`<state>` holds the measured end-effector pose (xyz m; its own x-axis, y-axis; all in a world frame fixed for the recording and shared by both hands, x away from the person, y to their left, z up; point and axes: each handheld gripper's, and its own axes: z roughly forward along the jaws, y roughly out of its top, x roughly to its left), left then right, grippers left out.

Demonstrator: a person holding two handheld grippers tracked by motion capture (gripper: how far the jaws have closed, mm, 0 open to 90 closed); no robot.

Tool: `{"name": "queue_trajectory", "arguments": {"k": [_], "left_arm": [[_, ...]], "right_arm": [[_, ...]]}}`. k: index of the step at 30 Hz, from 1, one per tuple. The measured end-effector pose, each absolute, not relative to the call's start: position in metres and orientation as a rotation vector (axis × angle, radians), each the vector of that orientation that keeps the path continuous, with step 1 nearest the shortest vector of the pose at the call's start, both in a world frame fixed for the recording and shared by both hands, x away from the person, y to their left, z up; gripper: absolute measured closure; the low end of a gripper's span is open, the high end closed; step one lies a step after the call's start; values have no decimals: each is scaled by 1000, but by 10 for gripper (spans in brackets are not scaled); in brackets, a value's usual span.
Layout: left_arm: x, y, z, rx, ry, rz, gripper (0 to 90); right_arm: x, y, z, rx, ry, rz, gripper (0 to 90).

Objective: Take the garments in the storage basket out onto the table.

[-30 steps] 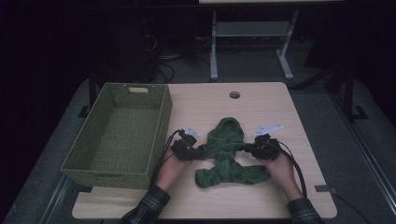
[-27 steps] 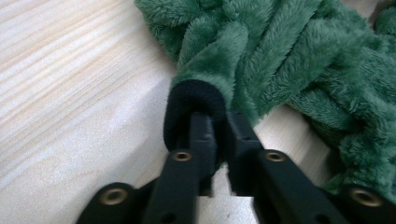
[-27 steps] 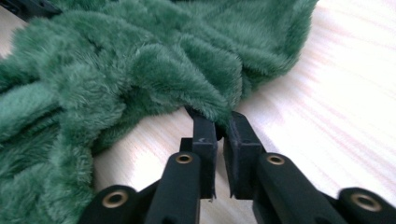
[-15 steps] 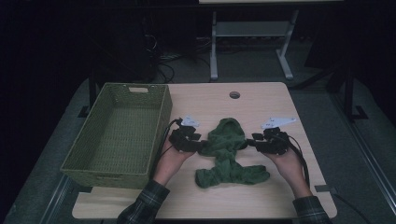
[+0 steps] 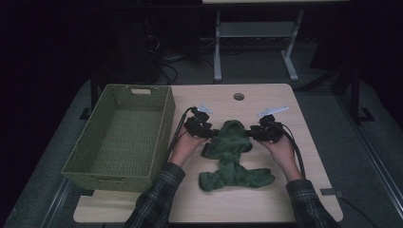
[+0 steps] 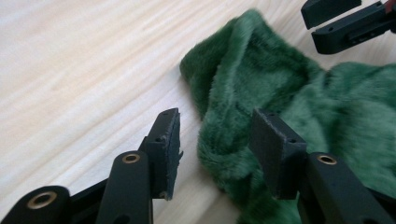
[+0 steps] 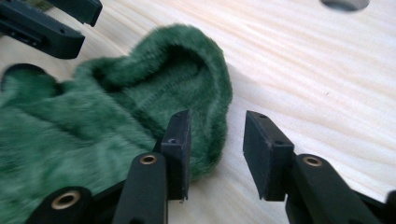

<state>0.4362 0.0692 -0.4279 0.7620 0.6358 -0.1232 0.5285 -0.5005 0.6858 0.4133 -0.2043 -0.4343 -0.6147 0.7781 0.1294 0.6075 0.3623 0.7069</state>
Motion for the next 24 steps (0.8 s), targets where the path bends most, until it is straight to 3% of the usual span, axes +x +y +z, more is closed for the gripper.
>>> {"name": "queue_trajectory", "arguments": {"k": [7, 12, 13, 17, 24], "left_arm": [[448, 64, -447, 2223, 885, 123, 513], [451, 61, -456, 2285, 877, 105, 645], [451, 62, -457, 2308, 880, 101, 696], [449, 62, -456, 2336, 867, 122, 844], [444, 67, -440, 2267, 870, 198, 861]], "right_arm": [[426, -198, -452, 1292, 2430, 1074, 636], [429, -194, -459, 1313, 2448, 1048, 679], [429, -194, -461, 1308, 2457, 1037, 747], [430, -193, -464, 1298, 2470, 1018, 835], [425, -203, -451, 1284, 2421, 1033, 864]]}}
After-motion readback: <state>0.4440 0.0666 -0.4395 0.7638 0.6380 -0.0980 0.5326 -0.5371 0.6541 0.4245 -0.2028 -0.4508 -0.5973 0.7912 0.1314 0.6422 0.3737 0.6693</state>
